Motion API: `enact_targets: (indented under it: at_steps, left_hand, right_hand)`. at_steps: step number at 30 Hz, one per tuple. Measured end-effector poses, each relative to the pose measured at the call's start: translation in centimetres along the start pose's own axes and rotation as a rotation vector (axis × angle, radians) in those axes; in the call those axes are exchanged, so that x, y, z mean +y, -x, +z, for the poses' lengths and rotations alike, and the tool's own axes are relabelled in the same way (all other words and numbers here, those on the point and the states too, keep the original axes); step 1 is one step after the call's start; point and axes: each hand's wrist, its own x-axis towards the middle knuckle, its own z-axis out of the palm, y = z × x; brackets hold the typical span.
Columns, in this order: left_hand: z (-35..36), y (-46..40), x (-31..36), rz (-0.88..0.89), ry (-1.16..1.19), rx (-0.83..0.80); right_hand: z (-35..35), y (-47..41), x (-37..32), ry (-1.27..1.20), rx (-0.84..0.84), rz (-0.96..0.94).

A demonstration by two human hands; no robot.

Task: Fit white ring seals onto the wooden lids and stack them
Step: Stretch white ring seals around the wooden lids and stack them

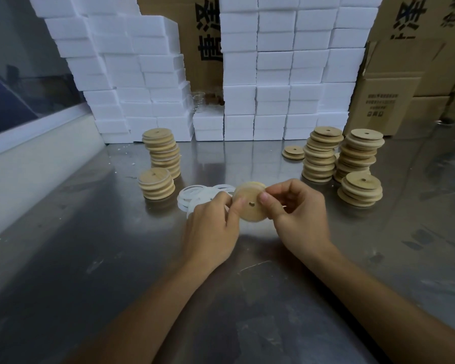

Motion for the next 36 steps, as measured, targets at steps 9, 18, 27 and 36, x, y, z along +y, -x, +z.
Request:
enact_targets:
  at_steps: [9,18,27,36]
  left_hand:
    - [-0.21,-0.02,0.06,0.004,-0.009,-0.099]
    - [-0.3,-0.37,-0.38,0.021,0.204,0.025]
    - [-0.39,-0.62,-0.28,-0.17,0.469,-0.032]
    - [-0.02,-0.26,-0.19,-0.105,0.359,-0.062]
  right_hand:
    - [-0.11,0.2,-0.44,0.262,0.012,-0.339]
    - [-0.13,-0.01,-0.07,0.156,0.042,-0.21]
    - [0.33,-0.06,0.16,-0.306,-0.068,0.219]
    - [-0.25,-0.24,-0.1,0.159,-0.073,-0.189]
